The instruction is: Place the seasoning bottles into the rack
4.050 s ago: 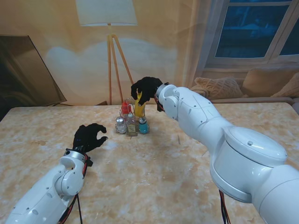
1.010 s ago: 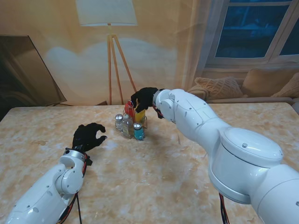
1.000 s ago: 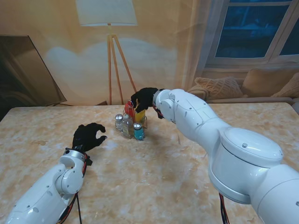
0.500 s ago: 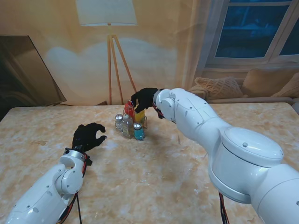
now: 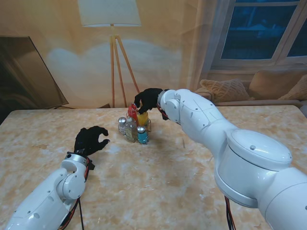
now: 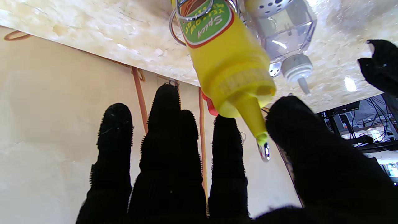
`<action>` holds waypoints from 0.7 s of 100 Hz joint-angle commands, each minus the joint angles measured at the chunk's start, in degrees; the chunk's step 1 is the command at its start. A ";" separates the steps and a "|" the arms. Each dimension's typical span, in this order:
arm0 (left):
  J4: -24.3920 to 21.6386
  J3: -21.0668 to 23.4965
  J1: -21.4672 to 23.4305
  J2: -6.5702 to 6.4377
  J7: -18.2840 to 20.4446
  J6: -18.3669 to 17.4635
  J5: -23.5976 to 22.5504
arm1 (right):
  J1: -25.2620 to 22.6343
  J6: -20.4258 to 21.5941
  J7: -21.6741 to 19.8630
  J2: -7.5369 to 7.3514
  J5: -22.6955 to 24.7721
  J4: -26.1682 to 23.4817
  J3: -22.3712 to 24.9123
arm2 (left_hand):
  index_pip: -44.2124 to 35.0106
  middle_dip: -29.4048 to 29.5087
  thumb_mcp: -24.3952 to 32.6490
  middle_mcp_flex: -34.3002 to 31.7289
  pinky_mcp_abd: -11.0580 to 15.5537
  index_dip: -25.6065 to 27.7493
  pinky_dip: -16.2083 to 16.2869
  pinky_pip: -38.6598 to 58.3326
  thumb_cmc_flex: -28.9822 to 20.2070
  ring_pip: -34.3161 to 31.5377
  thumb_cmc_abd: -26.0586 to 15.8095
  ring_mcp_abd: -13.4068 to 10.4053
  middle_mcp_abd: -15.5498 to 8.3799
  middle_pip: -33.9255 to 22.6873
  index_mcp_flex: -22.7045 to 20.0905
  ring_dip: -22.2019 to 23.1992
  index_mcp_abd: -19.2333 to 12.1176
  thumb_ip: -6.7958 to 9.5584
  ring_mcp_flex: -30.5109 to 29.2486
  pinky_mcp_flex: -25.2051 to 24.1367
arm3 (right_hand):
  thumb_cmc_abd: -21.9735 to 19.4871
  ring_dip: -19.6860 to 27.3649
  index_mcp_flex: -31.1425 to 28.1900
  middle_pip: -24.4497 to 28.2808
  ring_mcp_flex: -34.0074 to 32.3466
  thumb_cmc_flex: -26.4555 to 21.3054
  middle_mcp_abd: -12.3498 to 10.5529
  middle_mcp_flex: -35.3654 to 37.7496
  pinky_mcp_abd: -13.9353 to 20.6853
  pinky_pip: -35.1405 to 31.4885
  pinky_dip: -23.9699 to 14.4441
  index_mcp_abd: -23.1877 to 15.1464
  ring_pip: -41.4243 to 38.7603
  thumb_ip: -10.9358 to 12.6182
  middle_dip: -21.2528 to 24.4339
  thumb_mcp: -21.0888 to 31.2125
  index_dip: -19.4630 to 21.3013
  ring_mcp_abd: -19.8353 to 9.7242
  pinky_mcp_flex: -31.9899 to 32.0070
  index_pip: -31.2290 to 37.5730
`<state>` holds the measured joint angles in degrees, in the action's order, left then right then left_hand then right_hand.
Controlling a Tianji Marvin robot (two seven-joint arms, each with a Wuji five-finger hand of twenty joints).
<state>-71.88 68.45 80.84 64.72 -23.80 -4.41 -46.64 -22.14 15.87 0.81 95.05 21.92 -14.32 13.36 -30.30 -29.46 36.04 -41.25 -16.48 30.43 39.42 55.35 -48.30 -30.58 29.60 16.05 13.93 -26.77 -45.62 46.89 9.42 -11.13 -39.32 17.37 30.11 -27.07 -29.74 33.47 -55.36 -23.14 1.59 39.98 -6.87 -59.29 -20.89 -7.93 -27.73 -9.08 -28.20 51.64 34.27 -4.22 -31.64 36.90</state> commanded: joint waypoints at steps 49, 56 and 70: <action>-0.14 -0.23 -0.06 0.20 0.89 -0.36 0.25 | -0.06 -1.53 0.25 -0.04 0.53 -0.21 -0.03 | -1.07 -0.30 1.88 0.91 0.33 -0.21 0.68 0.44 0.07 -0.16 1.42 -0.56 -0.38 -0.69 0.62 0.15 -0.63 -1.27 0.42 -0.25 | -1.27 1.20 -2.88 2.54 -3.64 -6.22 -1.19 4.42 2.08 -2.00 2.29 -2.61 -0.77 -5.19 0.85 -1.91 -3.71 -2.49 -3.98 9.26; -0.12 -0.27 -0.09 0.21 0.85 -0.34 0.30 | 0.13 -1.14 0.57 -0.15 0.44 -0.23 0.29 | -1.08 -0.31 1.89 0.83 0.39 -0.22 0.68 0.43 0.05 -0.17 1.45 -0.52 -0.39 -0.73 0.61 0.15 -0.57 -1.26 0.37 -0.24 | -1.22 1.22 -2.83 2.44 -3.36 -6.09 -1.13 4.25 1.88 -1.73 2.40 -2.60 -0.60 -5.01 0.92 -2.00 -3.91 -2.33 -3.70 9.26; -0.16 -0.28 -0.08 0.20 0.94 -0.37 0.31 | 1.05 0.42 1.34 -0.73 0.75 -0.29 0.43 | -1.03 -0.27 1.74 0.93 0.29 -0.28 0.67 0.38 0.17 -0.10 1.23 -0.55 -0.43 -0.65 0.66 0.12 -0.69 -1.25 0.47 -0.30 | -1.50 1.24 -2.74 2.28 -2.87 -5.52 -1.18 4.23 1.47 -1.48 2.45 -2.51 -0.29 -4.54 1.03 -2.02 -4.34 -1.82 -3.19 8.75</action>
<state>-71.83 68.22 80.73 64.72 -23.71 -4.64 -46.43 -21.84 15.21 2.42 94.65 22.30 -14.34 13.81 -30.30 -29.46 36.18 -41.25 -16.48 30.43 39.42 55.35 -48.30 -30.58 30.28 16.05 13.93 -26.77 -45.62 46.89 9.40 -11.13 -39.32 17.37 28.59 -27.05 -32.56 35.24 -57.84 -28.80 1.24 44.28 -5.51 -60.63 -19.22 -9.46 -28.23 -12.79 -28.22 50.04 30.54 -6.14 -35.61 45.17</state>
